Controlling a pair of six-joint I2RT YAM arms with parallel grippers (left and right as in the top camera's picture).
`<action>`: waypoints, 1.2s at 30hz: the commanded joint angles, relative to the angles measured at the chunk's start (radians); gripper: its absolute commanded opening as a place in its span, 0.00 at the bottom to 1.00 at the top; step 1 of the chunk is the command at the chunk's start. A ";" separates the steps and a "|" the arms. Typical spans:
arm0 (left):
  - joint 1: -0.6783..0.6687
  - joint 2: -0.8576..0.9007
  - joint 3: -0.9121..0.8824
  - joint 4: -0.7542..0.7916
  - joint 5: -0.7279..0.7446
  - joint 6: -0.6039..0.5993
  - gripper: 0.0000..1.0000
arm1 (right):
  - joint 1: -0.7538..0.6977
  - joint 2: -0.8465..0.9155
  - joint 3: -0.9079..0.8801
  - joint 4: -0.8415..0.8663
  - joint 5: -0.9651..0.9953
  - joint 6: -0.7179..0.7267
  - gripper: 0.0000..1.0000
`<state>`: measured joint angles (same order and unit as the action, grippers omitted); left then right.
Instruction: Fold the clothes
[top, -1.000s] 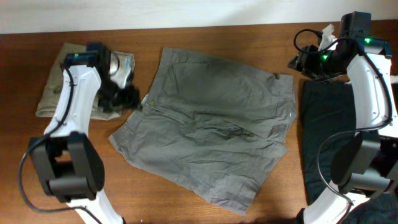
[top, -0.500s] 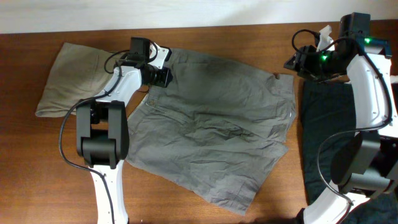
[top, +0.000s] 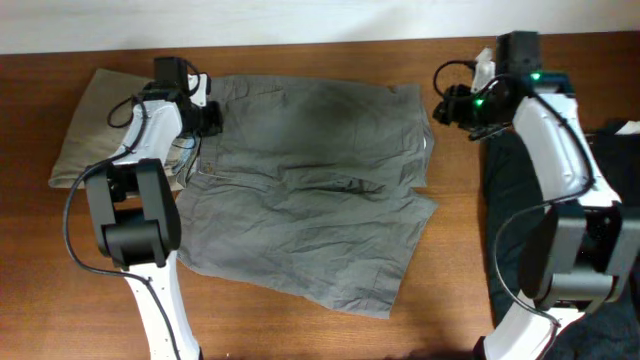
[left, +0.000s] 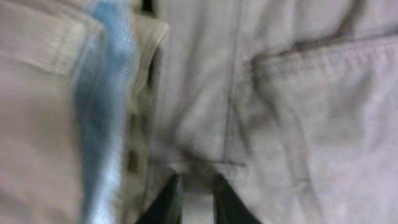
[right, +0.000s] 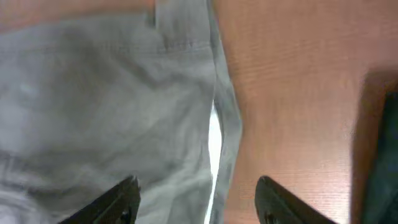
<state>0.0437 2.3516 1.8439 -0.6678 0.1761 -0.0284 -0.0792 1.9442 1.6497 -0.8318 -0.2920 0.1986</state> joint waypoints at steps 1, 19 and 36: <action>-0.031 0.042 0.126 -0.119 0.051 0.025 0.33 | 0.000 0.054 -0.041 0.092 0.041 -0.008 0.64; -0.098 0.042 0.827 -0.870 0.071 0.079 0.42 | 0.054 0.354 -0.040 0.527 -0.155 0.132 0.51; -0.105 0.042 0.827 -0.882 0.072 0.078 0.43 | 0.035 0.354 -0.019 0.571 -0.187 0.071 0.57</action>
<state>-0.0551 2.3997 2.6556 -1.5486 0.2363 0.0338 -0.0563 2.2791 1.6119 -0.2565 -0.4919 0.2966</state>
